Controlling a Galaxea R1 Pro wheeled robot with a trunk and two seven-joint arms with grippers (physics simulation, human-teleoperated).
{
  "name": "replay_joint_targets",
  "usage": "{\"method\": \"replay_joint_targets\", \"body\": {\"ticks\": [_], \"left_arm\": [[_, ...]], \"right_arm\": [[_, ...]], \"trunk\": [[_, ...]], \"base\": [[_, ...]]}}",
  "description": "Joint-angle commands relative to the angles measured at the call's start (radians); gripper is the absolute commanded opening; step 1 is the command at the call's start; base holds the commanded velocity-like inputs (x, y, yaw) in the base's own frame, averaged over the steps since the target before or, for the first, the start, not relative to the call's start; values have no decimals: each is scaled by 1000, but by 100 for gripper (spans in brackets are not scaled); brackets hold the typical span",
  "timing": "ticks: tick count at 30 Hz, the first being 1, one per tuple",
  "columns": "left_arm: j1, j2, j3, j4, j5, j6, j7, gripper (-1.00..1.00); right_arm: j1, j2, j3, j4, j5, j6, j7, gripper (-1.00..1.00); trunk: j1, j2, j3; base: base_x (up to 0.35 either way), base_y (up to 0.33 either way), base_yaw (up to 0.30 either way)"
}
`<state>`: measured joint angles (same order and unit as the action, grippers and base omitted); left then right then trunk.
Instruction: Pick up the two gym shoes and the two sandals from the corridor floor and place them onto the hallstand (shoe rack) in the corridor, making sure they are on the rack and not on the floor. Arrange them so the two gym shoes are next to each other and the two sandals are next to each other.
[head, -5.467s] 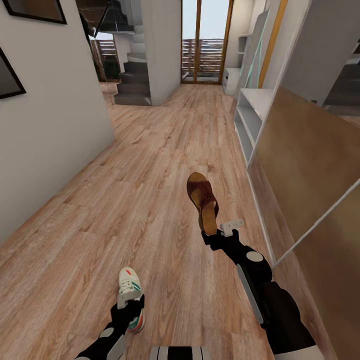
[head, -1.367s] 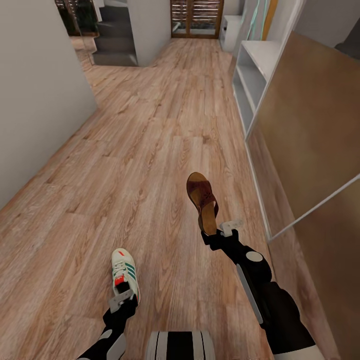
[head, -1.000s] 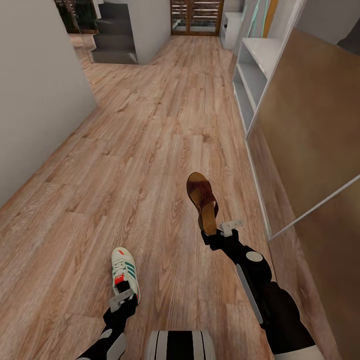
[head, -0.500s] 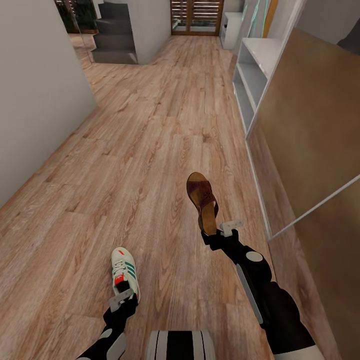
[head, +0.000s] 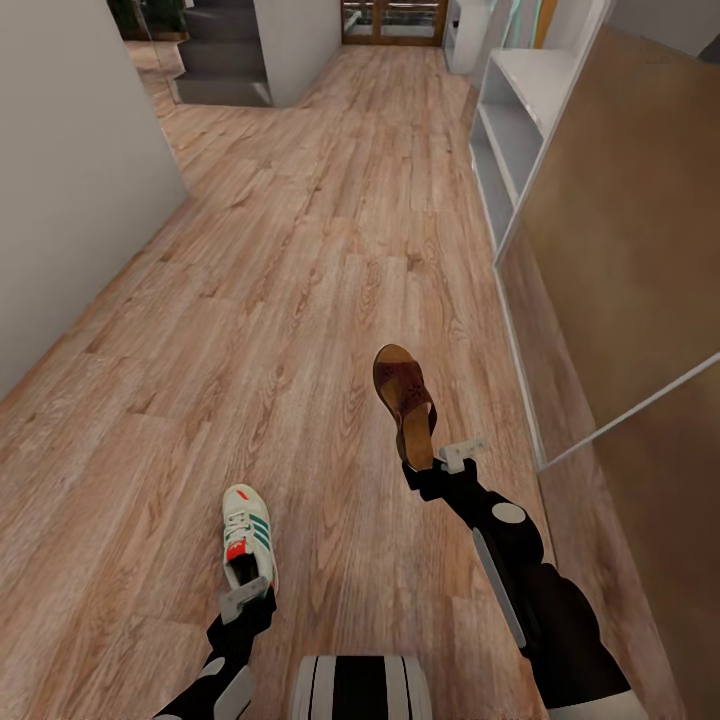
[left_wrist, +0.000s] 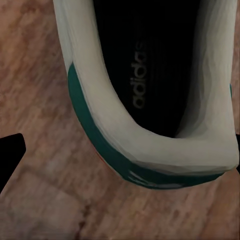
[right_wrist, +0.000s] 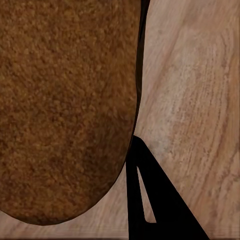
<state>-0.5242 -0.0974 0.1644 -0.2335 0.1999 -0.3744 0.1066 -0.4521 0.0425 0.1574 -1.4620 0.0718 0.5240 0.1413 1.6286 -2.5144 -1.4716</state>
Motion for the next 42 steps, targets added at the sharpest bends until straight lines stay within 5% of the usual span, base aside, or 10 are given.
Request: {"method": "replay_joint_targets", "body": {"ticks": [1,42], "left_arm": [[0,0,1,0,3,-3,1,100],[0,-1,3,-1,3,-3,1,100]], "right_arm": [[0,0,-1,-1,6,5,6,-100],[0,-1,-1,-1,6,5,6,-100]], "trunk": [[0,0,-1],[0,0,-1]], "base": [[0,0,0],[11,0,0]]}}
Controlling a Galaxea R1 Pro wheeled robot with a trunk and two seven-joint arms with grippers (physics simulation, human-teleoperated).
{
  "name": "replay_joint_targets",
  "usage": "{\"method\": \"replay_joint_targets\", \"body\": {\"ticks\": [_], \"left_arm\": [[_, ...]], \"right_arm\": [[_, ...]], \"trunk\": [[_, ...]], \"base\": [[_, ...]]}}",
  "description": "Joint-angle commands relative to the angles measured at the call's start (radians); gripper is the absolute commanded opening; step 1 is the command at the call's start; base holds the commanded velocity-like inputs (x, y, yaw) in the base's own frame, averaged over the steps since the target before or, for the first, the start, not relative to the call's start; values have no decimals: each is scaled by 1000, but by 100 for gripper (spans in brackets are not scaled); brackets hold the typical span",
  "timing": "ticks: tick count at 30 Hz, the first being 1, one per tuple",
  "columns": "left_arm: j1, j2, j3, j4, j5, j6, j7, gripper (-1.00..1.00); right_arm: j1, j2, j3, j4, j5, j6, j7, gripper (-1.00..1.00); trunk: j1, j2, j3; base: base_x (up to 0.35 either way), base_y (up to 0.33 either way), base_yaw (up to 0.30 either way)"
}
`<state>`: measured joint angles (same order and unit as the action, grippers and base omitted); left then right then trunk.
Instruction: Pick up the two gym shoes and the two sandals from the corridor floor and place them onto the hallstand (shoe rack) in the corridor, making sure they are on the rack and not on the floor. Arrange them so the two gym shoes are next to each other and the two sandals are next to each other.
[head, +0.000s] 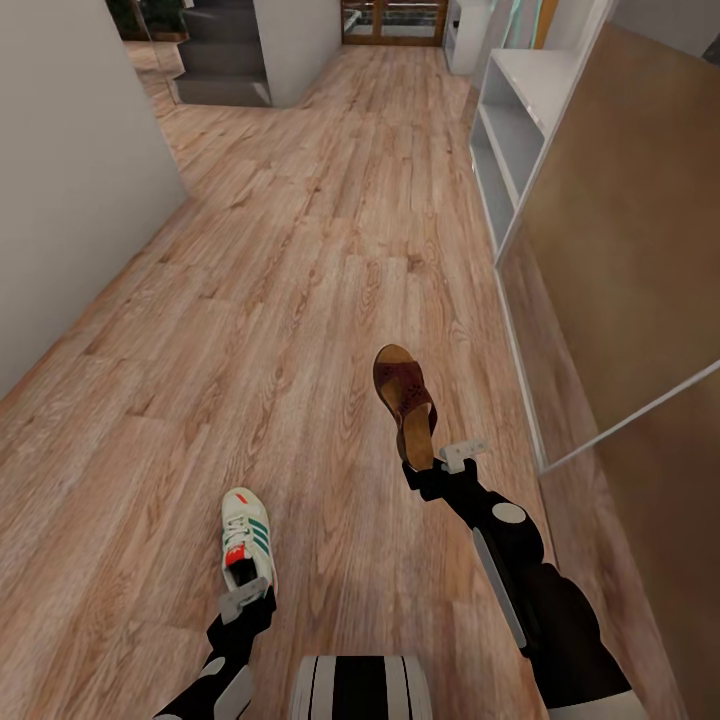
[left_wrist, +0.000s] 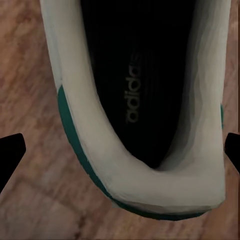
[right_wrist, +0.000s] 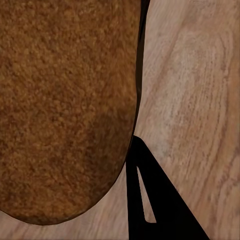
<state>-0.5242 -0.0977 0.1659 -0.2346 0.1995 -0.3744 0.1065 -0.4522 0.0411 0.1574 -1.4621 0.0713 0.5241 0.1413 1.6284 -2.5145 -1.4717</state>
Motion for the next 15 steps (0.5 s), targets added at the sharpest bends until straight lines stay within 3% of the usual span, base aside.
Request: {"method": "replay_joint_targets", "body": {"ticks": [1,15], "left_arm": [[0,0,1,0,3,-3,1,100],[0,0,1,0,3,-3,1,100]], "right_arm": [[0,0,-1,-1,7,5,6,-100],[0,0,-1,-1,7,5,6,-100]], "trunk": [[0,0,-1],[0,0,-1]], "base": [[67,0,0],[14,0,0]]}}
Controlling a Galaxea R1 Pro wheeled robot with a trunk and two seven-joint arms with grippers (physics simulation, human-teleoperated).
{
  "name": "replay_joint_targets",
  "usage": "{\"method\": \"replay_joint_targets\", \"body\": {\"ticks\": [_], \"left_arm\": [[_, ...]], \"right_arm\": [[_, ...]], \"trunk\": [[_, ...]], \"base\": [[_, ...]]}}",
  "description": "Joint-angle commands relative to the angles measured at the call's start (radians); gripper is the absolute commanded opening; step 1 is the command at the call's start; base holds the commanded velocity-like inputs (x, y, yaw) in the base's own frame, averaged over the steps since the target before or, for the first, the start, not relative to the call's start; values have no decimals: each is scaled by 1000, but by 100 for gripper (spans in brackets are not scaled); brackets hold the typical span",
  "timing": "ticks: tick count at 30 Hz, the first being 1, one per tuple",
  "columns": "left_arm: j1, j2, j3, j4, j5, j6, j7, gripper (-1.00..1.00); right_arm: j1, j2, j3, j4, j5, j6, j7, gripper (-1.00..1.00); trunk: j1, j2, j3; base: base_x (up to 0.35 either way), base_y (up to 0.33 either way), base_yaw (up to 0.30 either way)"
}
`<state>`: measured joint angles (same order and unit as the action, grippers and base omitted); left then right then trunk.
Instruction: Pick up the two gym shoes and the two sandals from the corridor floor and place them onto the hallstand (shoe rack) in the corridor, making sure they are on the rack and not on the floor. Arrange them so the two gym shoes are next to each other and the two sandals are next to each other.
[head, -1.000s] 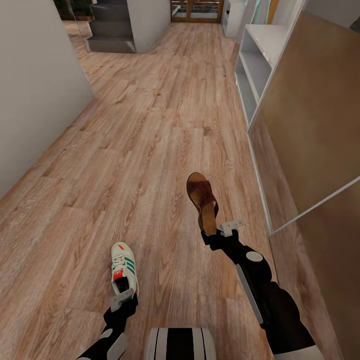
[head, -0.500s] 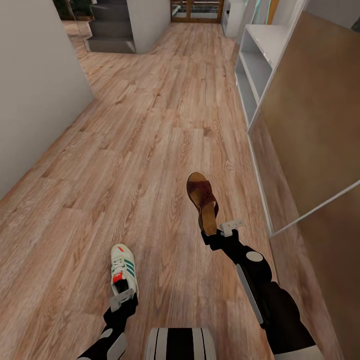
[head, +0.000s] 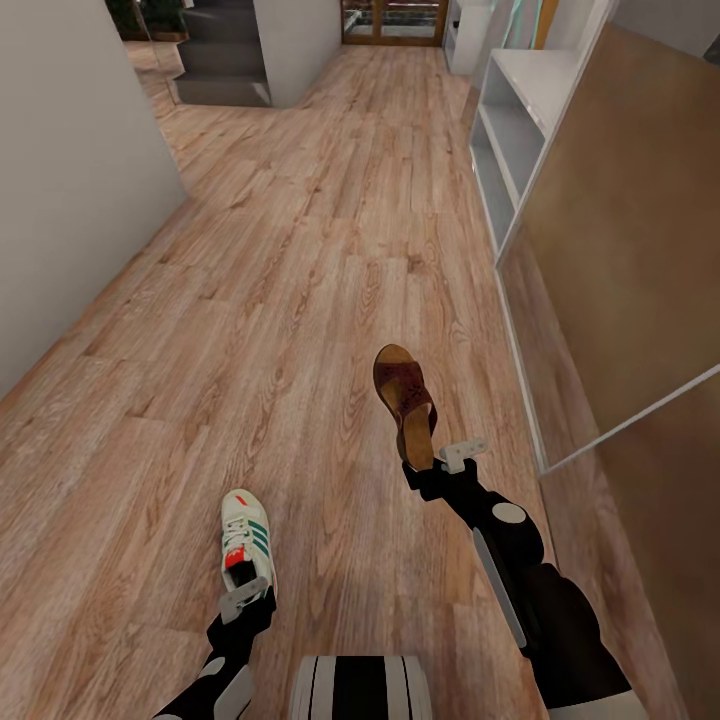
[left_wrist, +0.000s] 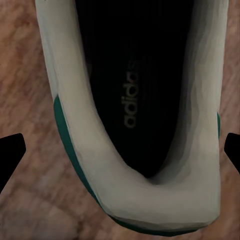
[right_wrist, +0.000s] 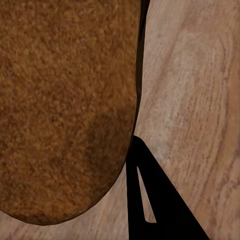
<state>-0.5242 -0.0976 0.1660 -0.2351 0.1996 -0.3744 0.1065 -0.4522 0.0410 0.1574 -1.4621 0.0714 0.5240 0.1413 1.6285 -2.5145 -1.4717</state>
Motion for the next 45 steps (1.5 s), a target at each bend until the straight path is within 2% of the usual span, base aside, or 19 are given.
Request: {"method": "replay_joint_targets", "body": {"ticks": [1,45], "left_arm": [[0,0,1,0,3,-3,1,100],[0,2,-1,-1,2,-3,1,100]], "right_arm": [[0,0,-1,-1,7,5,6,-100],[0,0,-1,-1,7,4,6,-100]], "trunk": [[0,0,-1],[0,0,-1]], "base": [[39,0,0],[21,-8,0]]}}
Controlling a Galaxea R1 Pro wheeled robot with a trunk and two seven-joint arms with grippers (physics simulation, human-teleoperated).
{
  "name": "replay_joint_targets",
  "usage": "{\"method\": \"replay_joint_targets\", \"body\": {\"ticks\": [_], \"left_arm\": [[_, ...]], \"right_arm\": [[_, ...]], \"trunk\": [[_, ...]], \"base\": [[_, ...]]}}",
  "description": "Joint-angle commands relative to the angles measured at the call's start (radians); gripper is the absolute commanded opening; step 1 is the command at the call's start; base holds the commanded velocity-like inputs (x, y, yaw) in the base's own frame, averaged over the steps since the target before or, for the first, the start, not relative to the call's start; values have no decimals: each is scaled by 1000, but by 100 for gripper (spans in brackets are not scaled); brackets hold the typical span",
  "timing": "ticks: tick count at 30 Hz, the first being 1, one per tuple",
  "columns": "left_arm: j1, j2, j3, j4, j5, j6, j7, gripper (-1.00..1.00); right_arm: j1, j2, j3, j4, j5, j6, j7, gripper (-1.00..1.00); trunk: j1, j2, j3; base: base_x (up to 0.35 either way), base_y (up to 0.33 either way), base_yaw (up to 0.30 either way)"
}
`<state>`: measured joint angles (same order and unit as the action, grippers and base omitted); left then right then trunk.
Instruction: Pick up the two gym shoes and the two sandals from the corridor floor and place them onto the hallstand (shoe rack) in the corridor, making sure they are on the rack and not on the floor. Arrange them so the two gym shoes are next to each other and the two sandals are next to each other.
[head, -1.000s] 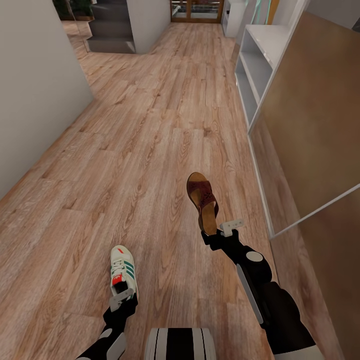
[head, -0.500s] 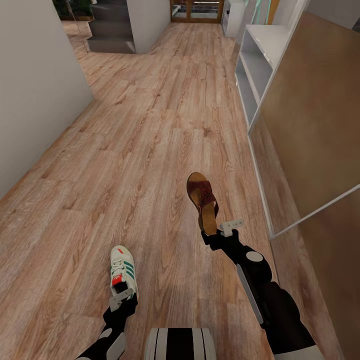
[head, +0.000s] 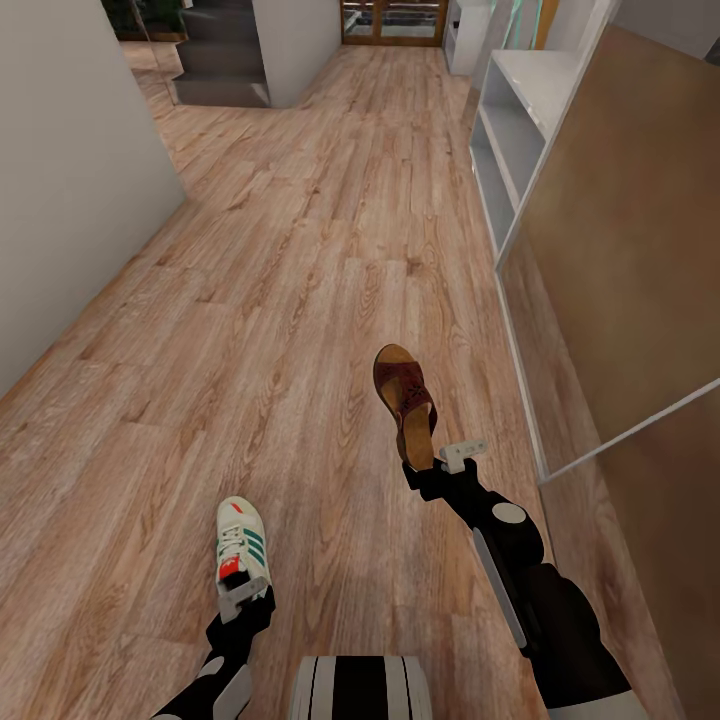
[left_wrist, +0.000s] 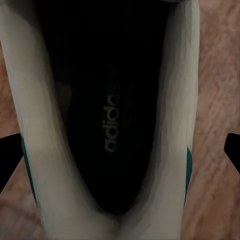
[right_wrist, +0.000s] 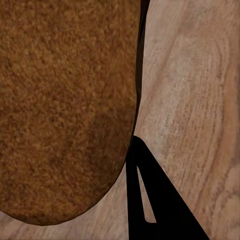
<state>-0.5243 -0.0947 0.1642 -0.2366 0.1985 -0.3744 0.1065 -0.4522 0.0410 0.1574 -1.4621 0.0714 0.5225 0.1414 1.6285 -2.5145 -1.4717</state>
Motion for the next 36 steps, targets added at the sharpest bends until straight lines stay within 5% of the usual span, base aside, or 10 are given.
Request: {"method": "replay_joint_targets", "body": {"ticks": [1,11,12,36], "left_arm": [[0,0,1,0,3,-3,1,100],[0,0,3,0,4,-4,1,100],[0,0,2,0,4,-4,1,-100],[0,1,2,-1,4,-4,1,-100]], "right_arm": [[0,0,-1,-1,7,5,6,-100],[0,0,-1,-1,7,5,6,-100],[0,0,-1,-1,7,5,6,-100],[0,0,-1,-1,7,5,6,-100]], "trunk": [[0,0,-1],[0,0,-1],[0,0,-1],[0,0,-1]], "base": [[3,-2,0],[1,0,0],[0,0,0],[0,0,0]]}}
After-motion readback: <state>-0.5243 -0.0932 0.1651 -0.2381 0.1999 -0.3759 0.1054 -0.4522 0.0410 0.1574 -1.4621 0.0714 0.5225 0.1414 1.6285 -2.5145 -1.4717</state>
